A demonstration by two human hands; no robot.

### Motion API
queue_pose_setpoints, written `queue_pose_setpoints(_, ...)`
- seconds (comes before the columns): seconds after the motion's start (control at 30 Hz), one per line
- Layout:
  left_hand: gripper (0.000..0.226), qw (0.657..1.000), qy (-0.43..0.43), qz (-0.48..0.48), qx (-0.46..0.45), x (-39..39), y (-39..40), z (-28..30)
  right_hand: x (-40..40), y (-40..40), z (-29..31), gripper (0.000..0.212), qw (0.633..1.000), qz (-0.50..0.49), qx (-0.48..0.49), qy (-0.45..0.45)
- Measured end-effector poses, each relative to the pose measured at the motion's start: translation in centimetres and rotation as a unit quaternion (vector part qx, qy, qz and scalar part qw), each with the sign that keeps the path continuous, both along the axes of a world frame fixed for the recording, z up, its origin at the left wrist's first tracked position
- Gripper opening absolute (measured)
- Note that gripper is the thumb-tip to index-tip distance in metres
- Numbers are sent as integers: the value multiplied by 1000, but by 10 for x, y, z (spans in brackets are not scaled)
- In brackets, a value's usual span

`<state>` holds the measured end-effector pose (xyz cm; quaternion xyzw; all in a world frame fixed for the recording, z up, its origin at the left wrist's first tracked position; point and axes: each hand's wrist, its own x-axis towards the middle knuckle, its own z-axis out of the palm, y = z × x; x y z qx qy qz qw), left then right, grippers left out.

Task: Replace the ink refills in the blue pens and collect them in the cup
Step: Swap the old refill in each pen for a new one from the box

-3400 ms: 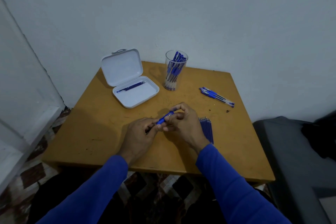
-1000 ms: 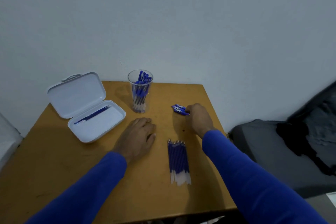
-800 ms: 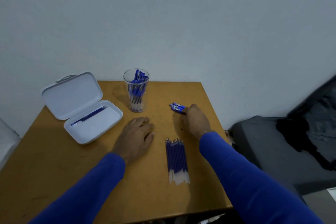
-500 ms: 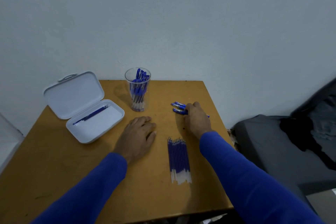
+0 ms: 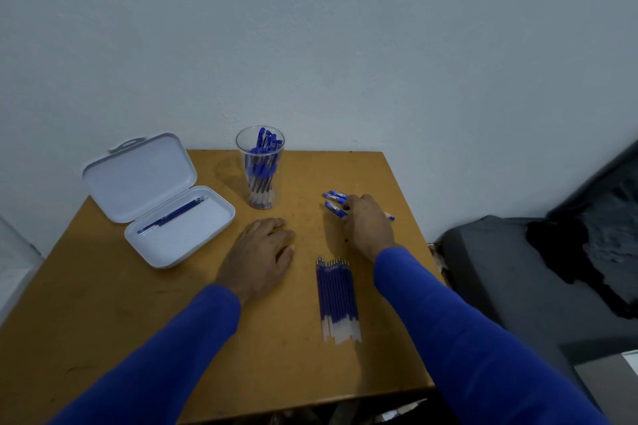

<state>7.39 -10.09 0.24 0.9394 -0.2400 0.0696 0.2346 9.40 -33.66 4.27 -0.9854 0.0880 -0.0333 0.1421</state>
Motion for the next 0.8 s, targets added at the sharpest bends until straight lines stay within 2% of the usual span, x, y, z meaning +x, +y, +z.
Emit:
queue_pose_setpoints(0.1,41,1000,14,-1,-13,-2,1,2,-2,17,11,33,999,19,-7,27)
queue_pose_setpoints(0.17,41,999,17,2,-30,-7,6,4,-6,33,21,27,999,27,19,36)
queue_pose_setpoints(0.33,37,991,23,39,-123,-33,27,13,-33,81,42,16,977,35,207,23)
queue_pose_setpoints(0.43,34,980,37,69,-185,-50,44,19,-55,109,52,3,924,24,378,59)
queue_pose_setpoints(0.53,27,964,50,80,-247,-68,63,26,-74,135,53,11,856,22,503,118)
queue_pose_setpoints(0.63,24,948,80,76,-299,-85,79,29,-86,154,43,13,814,30,559,155)
queue_pose_setpoints(0.73,21,924,151,92,-339,-98,92,29,-95,166,31,37,782,24,595,182)
queue_pose_setpoints(0.8,20,917,177,103,-342,-102,99,25,-102,169,26,41,758,23,622,195)
